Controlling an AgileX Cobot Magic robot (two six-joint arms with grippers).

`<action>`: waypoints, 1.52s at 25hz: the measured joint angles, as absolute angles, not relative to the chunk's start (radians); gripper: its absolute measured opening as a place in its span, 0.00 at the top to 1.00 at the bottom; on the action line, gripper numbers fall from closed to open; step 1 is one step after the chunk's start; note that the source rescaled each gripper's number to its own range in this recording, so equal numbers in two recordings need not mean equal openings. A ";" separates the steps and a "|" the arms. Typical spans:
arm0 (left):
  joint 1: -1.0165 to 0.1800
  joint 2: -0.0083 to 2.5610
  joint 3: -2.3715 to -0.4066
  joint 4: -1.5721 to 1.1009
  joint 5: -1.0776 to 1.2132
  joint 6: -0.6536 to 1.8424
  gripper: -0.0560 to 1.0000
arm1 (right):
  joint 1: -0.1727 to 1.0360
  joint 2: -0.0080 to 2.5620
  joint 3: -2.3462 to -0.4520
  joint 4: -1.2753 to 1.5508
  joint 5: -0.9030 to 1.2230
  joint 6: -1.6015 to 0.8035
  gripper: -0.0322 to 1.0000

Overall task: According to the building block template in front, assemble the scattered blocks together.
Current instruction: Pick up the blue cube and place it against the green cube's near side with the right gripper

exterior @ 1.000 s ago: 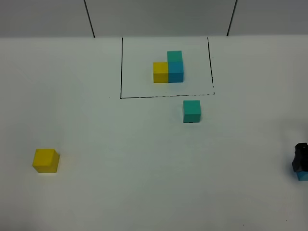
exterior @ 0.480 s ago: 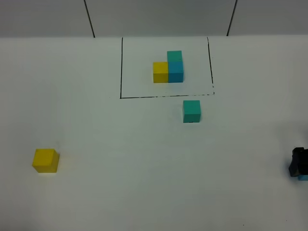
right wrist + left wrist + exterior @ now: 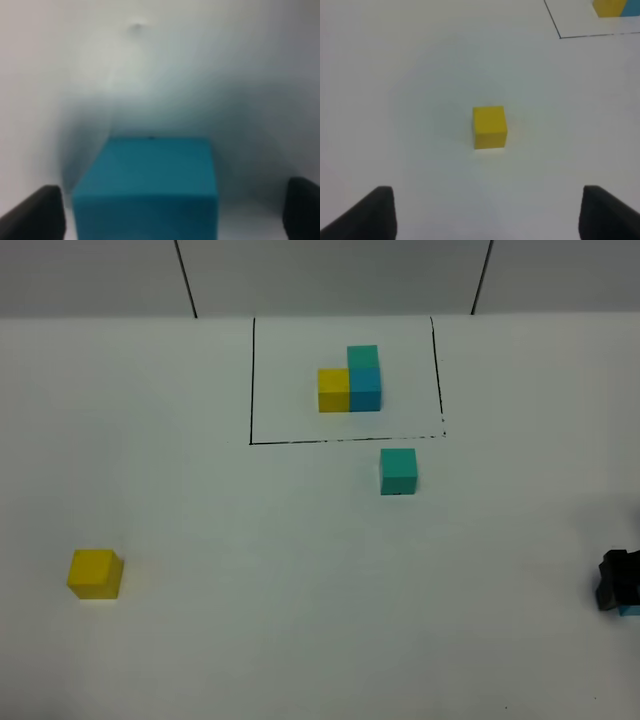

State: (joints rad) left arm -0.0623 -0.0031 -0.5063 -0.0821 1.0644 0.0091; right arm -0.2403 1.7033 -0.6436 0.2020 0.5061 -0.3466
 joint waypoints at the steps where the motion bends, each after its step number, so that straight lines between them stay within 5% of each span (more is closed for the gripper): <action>1: -0.062 -0.003 -0.506 -0.082 1.064 0.009 0.36 | -0.240 1.703 -0.644 0.202 0.506 -0.347 0.25; 7: -0.062 -0.003 -0.506 -0.082 1.064 0.009 0.36 | -0.240 1.703 -0.644 0.202 0.506 -0.345 0.38; 9: -0.062 -0.003 -0.506 -0.082 1.064 0.009 0.36 | -0.240 1.707 -0.644 0.202 0.513 -0.344 0.53; 12: -0.062 -0.003 -0.506 -0.082 1.064 0.009 0.36 | -0.240 1.711 -0.644 0.202 0.536 -0.332 0.95; 22: -0.062 -0.003 -0.506 -0.082 1.064 0.009 0.36 | -0.120 1.538 -0.660 0.146 0.702 -0.072 0.95; 32: -0.062 -0.003 -0.506 -0.082 1.064 0.009 0.36 | 0.501 1.274 -0.680 -0.093 0.904 0.632 0.95; 38: -0.062 -0.003 -0.506 -0.082 1.064 0.009 0.36 | 0.630 1.389 -0.729 -0.225 0.933 0.945 0.95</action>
State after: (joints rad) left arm -0.0623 -0.0031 -0.5063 -0.0821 1.0644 0.0091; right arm 0.6298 1.3892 -0.7289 -0.2245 0.9334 0.9447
